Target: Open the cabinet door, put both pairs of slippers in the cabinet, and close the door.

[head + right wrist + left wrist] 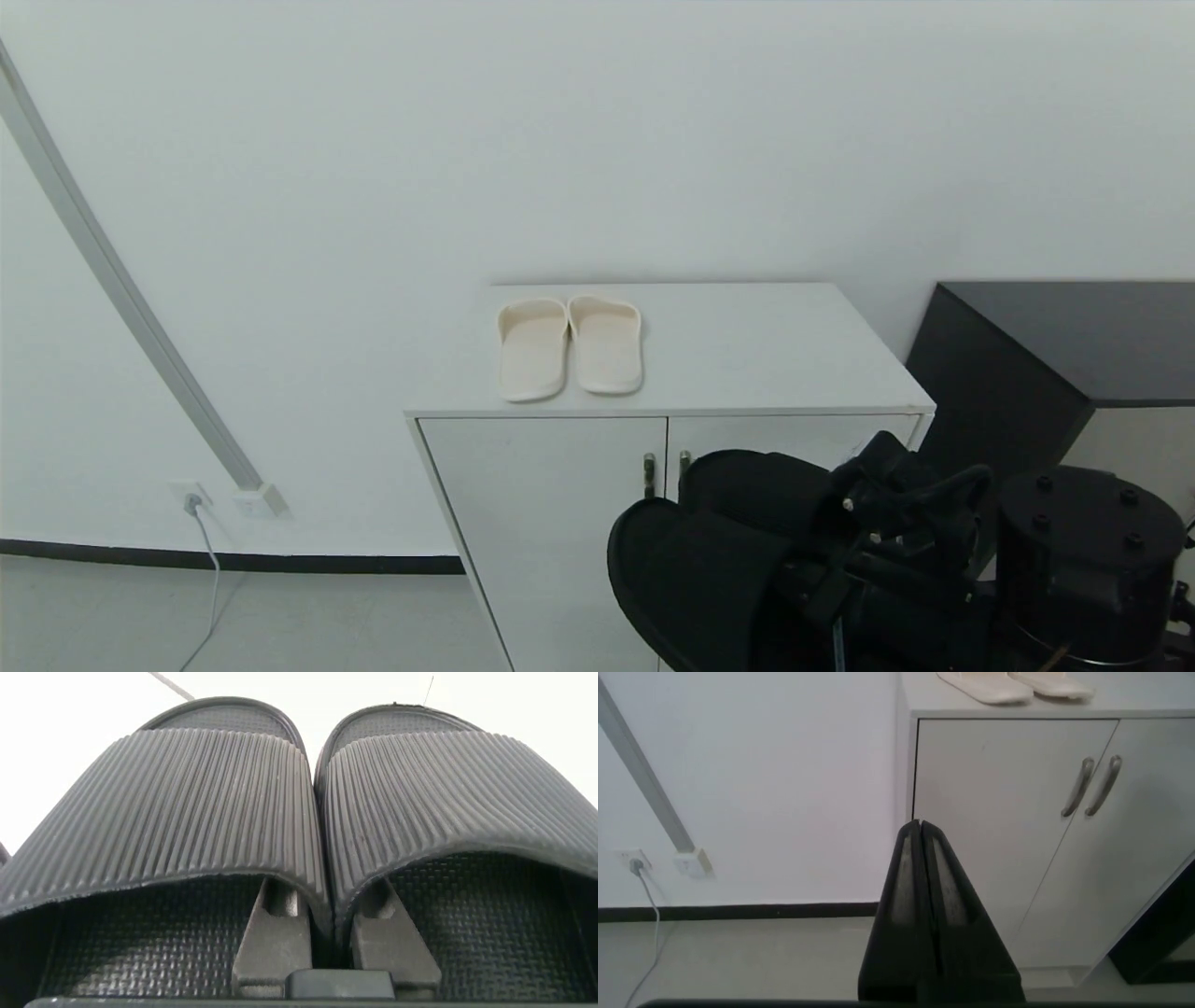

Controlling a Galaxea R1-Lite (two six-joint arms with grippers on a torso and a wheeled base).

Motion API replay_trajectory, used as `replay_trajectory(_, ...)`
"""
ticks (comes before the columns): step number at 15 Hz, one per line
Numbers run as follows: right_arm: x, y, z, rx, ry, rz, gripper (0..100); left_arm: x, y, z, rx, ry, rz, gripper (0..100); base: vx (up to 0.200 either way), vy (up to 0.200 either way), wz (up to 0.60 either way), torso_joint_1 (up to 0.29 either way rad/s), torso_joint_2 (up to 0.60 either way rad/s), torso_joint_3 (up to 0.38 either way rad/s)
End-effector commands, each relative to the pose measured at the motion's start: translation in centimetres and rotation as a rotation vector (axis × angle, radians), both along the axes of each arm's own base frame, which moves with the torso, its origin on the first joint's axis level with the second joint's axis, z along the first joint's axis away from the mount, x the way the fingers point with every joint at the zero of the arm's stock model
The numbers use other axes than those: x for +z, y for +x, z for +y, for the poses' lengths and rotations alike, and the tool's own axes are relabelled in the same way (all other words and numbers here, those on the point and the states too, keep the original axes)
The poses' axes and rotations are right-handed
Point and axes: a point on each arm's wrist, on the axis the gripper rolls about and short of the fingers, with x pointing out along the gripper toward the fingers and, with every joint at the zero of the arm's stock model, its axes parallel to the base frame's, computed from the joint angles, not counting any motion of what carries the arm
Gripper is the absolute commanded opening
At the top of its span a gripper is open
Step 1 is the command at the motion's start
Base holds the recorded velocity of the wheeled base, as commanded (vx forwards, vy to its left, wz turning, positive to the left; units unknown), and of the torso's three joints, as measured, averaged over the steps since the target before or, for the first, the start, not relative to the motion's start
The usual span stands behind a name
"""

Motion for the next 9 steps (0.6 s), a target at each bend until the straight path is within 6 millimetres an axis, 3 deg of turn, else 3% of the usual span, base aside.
replay_trajectory(1,-0.04,-0.12,0.05,0.005,-0.001,0.001,0,0.00,0.00,0.00,0.001,-0.001,-0.001,0,0.000,0.000,0.00,-0.242,0.56,0.315)
replay_trajectory(3,-0.19,-0.15,0.06,0.005,-0.006,0.004,0,0.04,-0.01,0.00,-0.001,-0.001,-0.002,0,0.000,0.000,0.00,-0.229,0.55,0.312)
replay_trajectory(4,-0.26,-0.27,-0.09,0.004,-0.009,0.006,0,0.04,-0.01,0.00,0.001,-0.001,-0.002,100,0.000,0.000,0.00,-0.227,0.54,0.305)
replay_trajectory(9,-0.40,-0.44,-0.13,0.007,-0.015,0.008,0,0.00,0.00,0.00,0.001,-0.001,-0.001,100,0.000,0.000,0.00,-0.206,0.52,0.314)
